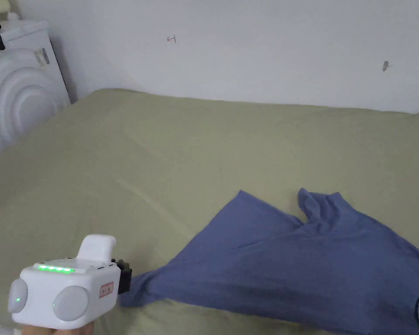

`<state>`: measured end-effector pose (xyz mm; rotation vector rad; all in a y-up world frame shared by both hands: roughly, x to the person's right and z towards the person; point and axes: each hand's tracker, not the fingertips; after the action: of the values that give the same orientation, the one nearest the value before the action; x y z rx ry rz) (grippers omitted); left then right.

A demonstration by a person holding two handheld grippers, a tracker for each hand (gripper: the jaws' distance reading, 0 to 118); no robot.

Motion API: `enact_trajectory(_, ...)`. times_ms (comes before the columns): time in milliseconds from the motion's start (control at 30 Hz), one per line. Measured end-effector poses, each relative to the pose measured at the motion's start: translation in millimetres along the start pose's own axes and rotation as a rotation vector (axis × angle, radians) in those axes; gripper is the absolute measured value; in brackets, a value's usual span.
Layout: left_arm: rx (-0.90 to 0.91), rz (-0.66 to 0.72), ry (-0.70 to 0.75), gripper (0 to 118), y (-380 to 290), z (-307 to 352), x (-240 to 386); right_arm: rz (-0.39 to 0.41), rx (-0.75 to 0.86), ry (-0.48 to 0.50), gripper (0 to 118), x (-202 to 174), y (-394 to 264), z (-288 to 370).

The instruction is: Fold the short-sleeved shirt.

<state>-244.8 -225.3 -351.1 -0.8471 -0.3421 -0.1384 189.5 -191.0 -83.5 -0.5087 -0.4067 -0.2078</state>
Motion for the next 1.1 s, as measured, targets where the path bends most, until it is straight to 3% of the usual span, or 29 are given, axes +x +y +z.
enact_trajectory(33, -0.019, -0.002, -0.008, 12, 0, -9, -2, 0.008, -0.01, 0.004, 6, -2, -1, -3)
enact_trajectory(67, -0.057, 0.005, -0.015, 26, -1, -15, -3, 0.016, -0.019, 0.005, 6, -3, -1, -7)
enact_trajectory(100, -0.09, 0.012, -0.016, 73, 0, -23, -4, 0.02, -0.025, 0.006, 6, -4, -3, -10)
enact_trajectory(133, -0.124, 0.019, -0.008, 94, 0, -32, -5, 0.025, -0.034, 0.012, 6, -4, -4, -13)
enact_trajectory(167, -0.133, 0.013, -0.002, 96, 0, -40, -5, 0.028, -0.047, 0.015, 6, -5, -4, -18)
enact_trajectory(267, -0.186, 0.009, 0.02, 95, -3, -57, -4, 0.036, -0.075, 0.025, 6, -6, -7, -28)
enact_trajectory(300, -0.221, 0.007, 0.026, 89, -4, -62, -3, 0.04, -0.083, 0.026, 6, -7, -7, -31)
enact_trajectory(367, -0.216, 0.021, 0.012, 62, -6, -60, -1, 0.041, -0.097, 0.034, 6, -6, -8, -37)
enact_trajectory(400, -0.184, 0.032, -0.01, 42, -7, -57, 0, 0.044, -0.102, 0.035, 6, -5, -7, -40)
enact_trajectory(433, -0.166, 0.022, 0.003, 9, -7, -53, 2, 0.05, -0.107, 0.034, 6, -4, -7, -44)
enact_trajectory(467, -0.138, 0.024, -0.056, 3, -6, -47, 2, 0.055, -0.115, 0.032, 6, -3, -6, -48)
enact_trajectory(500, -0.13, 0.049, -0.114, 3, -6, -47, 1, 0.058, -0.119, 0.033, 6, -2, -5, -52)
enact_trajectory(733, -0.134, 0.035, -0.085, 3, -4, -48, 5, 0.098, -0.157, 0.018, 7, 16, 24, -106)
enact_trajectory(1000, -0.135, 0.021, -0.076, 3, -4, -46, 12, 0.129, -0.234, -0.006, 7, 47, 104, -238)
enact_trajectory(1100, -0.134, 0.041, -0.08, 4, -5, -45, 12, 0.183, -0.325, -0.012, 7, 54, 126, -287)
